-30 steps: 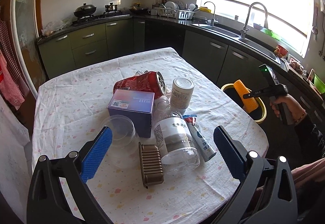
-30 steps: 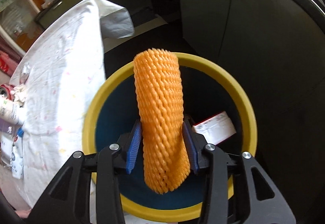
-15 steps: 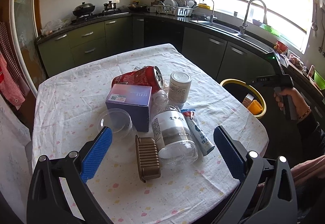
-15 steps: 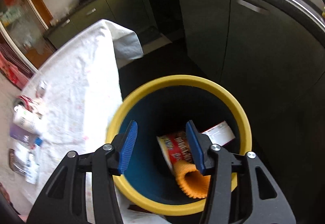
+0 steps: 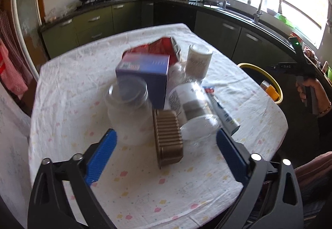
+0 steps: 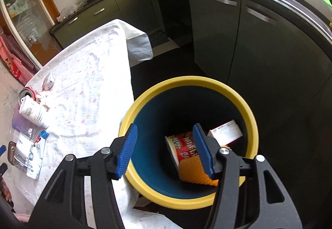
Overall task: Collect trash
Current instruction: 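Move the orange sleeve over the bin and open the right gripper, then grasp the brown plastic tray with the left gripper and drop it into the bin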
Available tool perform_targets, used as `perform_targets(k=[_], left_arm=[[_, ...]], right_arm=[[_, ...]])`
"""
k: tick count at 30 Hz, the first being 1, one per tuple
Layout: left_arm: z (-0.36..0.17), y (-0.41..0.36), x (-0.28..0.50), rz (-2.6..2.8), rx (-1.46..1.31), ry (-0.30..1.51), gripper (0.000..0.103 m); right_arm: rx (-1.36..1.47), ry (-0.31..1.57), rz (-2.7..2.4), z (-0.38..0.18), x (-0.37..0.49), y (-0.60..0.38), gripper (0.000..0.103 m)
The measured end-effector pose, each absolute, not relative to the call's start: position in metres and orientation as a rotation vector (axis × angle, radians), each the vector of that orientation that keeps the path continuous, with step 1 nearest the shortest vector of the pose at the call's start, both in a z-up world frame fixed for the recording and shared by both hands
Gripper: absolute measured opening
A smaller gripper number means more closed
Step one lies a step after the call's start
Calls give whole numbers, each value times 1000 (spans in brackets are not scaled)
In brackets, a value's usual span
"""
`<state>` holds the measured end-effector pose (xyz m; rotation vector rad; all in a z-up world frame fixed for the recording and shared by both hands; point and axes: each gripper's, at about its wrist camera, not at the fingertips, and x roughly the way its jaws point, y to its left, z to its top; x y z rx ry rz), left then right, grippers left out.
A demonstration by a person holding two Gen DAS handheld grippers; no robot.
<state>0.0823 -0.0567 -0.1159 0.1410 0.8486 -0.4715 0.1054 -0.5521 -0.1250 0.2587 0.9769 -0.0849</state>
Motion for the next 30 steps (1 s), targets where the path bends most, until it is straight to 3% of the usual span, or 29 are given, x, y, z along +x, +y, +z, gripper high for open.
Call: perform_targets(k=[19,23,30], left_arm=[[-154,-54,90,-511,113,916,46],[-154,-54,90,-519,112,908,24],[-141,-52,77,-504,153,870,18]], right_arm=[[262,998,-28,-141,112,-531,57],[266,997,-18,-141,111,-529,57],[266,995,-8,-140,111,-527,57]])
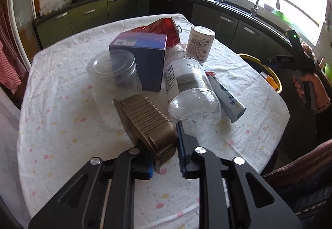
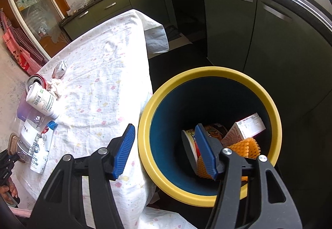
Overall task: Collect trash
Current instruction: 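Grasp the brown plastic tray with the left gripper and drop it into the bin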
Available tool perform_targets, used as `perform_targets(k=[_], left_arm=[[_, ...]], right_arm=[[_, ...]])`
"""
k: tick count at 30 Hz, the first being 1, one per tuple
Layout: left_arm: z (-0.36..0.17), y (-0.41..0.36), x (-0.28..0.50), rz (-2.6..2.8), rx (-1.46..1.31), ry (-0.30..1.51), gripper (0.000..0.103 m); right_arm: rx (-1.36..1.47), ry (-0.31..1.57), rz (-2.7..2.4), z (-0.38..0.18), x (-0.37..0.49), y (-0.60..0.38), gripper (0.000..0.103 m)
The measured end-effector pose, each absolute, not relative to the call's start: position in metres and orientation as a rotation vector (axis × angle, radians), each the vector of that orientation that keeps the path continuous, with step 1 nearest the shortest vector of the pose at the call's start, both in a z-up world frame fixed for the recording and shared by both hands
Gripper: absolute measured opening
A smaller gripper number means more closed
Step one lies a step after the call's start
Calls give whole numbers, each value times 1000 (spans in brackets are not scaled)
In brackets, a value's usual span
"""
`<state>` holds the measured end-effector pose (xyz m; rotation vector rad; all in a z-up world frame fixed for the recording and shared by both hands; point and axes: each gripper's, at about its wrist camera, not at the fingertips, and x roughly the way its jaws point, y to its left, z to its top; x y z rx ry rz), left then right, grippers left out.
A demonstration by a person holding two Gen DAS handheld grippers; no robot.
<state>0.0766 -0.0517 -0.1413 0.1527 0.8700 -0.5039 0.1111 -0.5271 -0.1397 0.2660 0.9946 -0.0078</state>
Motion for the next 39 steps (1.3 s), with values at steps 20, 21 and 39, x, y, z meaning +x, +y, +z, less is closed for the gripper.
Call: perform_targets(k=[20,21,39], left_arm=[[-64,-141,58,-784,224,689,18],[-62,-155,64,-822,221,688,18],[-102,-406,144,-1075,256,863,19]], right_arm=[[282,945,-34,-133,89,-544,57],[286,941,-41,-133,86,-548,57],[374,914,-187,-146,33,-628,57]])
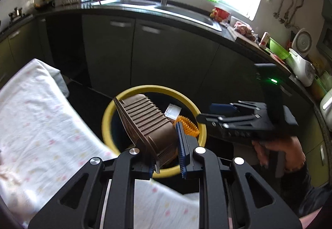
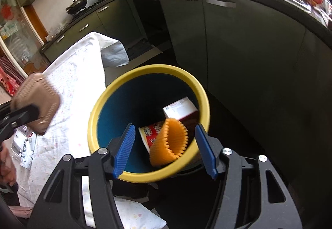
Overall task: Collect trash
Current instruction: 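Grasp the brown plastic tray with the left gripper and drop it into the bin, then grasp the white pill bottle with the right gripper and lift it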
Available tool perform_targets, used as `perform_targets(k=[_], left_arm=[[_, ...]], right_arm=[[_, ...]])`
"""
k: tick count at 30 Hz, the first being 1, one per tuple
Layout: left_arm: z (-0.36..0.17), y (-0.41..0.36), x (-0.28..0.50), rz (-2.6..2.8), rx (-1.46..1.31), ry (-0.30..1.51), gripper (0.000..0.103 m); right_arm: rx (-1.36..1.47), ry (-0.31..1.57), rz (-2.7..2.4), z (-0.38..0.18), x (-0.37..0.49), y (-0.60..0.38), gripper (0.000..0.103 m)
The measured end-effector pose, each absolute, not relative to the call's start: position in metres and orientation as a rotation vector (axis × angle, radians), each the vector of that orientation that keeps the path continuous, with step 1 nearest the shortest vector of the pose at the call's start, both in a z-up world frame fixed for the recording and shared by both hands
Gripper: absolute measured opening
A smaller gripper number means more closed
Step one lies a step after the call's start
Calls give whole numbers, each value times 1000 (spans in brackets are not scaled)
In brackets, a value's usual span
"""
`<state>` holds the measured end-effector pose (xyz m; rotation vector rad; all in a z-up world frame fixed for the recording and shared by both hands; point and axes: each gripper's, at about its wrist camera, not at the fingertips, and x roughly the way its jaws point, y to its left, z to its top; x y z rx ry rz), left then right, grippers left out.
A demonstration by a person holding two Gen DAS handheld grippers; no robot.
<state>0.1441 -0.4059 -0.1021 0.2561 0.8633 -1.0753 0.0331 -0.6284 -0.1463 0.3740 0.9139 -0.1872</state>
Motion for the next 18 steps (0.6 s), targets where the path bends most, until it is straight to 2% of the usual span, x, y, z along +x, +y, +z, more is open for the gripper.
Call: perform_targets(k=[2,4,5,6,8,15,18], left_arm=[[-112,-422,150,-1062,260,875,20],[-121,-435,158,-1024,266,884,36],[-124,-439,159,-1014,263,883,51],[-125,-440,161,-991,254,875,59],[-122,-437,160,-977,237,866,62],[-69,-384,137,-955,167,766,90],[-44,-346,120,-936,153,724,94]], right_arm=[[384,909,-192,-148,30,-633,60],[389,906,-194,-149,28,-635,61],[392,901,-195,-149,27,-636,61],[393,898,-195,-148,26,-636,61],[400,889,-192,-148,24,-637,62],[404,862,-180,-145,23,-632,63],[401,844,-169,-141,23,-624,64]])
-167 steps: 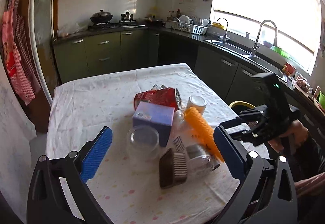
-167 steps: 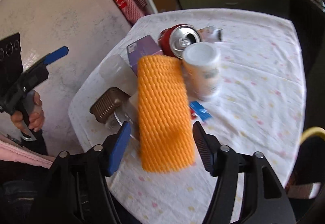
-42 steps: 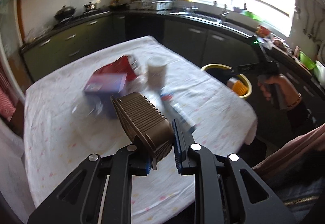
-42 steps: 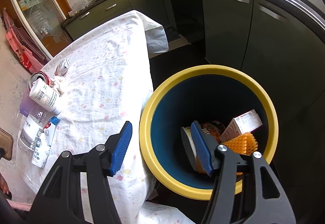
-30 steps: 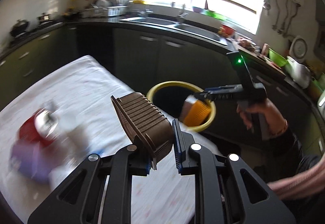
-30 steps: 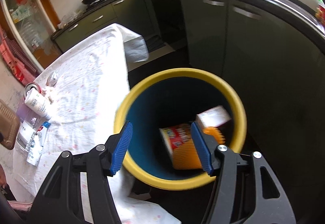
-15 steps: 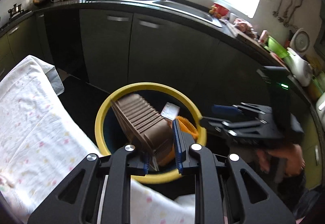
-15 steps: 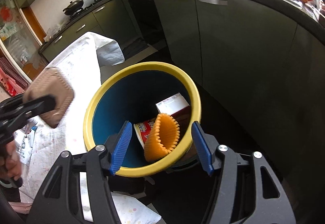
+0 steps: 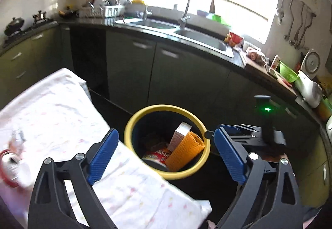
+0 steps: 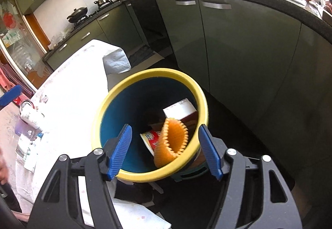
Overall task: Collect trash
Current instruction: 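Grasp the white pill bottle with the right gripper and lift it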
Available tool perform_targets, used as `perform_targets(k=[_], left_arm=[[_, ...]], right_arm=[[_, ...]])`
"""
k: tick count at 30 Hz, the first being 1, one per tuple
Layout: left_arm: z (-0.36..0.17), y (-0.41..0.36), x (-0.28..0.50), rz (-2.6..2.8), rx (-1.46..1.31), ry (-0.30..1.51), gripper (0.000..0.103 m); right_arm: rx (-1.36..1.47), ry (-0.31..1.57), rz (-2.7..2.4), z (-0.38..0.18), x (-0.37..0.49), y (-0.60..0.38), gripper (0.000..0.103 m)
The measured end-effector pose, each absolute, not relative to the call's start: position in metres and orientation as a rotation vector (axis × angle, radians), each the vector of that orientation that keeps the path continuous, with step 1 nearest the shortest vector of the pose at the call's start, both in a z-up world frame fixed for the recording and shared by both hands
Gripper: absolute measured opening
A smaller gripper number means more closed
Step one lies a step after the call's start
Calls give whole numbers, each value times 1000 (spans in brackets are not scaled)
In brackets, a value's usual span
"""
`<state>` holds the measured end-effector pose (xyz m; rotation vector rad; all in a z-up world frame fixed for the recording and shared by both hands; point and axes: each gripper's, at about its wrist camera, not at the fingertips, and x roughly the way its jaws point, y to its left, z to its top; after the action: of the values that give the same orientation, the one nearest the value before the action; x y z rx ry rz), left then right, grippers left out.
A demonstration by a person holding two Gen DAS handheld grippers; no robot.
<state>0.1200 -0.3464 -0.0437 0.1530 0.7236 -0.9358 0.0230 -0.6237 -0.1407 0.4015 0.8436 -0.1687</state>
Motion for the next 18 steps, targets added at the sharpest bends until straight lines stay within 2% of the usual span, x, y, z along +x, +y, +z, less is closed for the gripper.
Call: perform_targets(k=[3,8,18], left_arm=[[-22,-300,105,-880,135,680,98],[0,-208,85,-715,99,609,98],[-11,-65,74,-413,27,583,98]], right_arm=[[383,834,-161,-135,26,-611,64],[320,825,-139,-121,32,-577,64],[170,833,20,-90,61,-474,64]])
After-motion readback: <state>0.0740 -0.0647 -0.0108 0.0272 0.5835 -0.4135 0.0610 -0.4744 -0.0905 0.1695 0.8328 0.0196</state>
